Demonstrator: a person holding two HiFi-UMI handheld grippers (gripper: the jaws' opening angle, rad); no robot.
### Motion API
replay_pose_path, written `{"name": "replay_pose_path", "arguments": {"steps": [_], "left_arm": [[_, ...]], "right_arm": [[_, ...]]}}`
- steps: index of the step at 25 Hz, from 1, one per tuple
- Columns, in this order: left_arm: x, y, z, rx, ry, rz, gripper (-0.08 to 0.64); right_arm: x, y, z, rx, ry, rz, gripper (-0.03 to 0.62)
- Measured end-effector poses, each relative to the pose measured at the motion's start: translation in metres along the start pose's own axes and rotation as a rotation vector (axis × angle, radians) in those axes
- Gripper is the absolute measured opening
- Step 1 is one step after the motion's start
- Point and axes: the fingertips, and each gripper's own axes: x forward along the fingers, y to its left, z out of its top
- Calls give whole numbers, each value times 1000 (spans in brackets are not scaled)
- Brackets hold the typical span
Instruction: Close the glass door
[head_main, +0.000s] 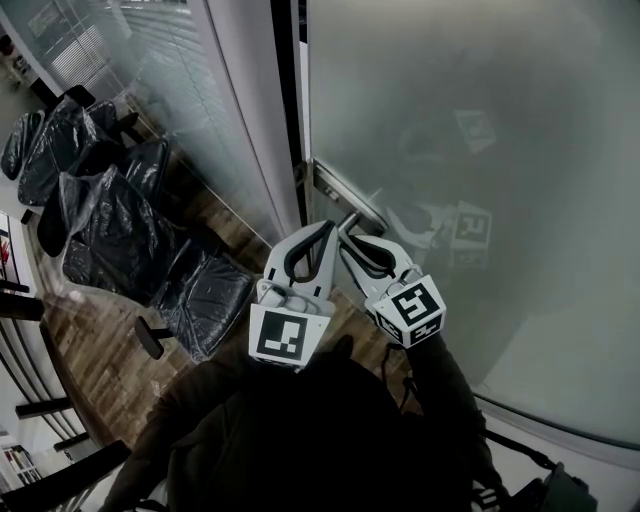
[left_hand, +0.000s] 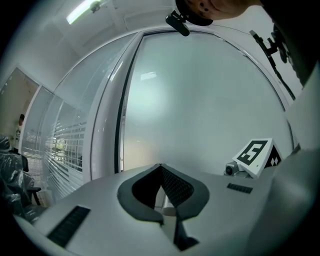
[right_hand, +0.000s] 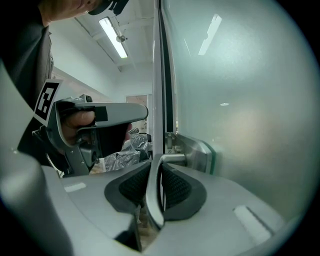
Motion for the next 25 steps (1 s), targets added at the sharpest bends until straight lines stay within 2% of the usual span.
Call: {"name": "replay_pose_path", "arguments": {"steps": [2,7,25], "left_arm": [[3,-1,-5,6,0,-1,-3],[-24,-3,-2,15,-8,-8,-3],[-34,-9,1,19,9,-1,-3]], "right_arm": [[3,-2,-5,1,-3,5,67],[1,25,-6,-7,-1,9,67],[-3,38,-1,-3,9,34,66]]}}
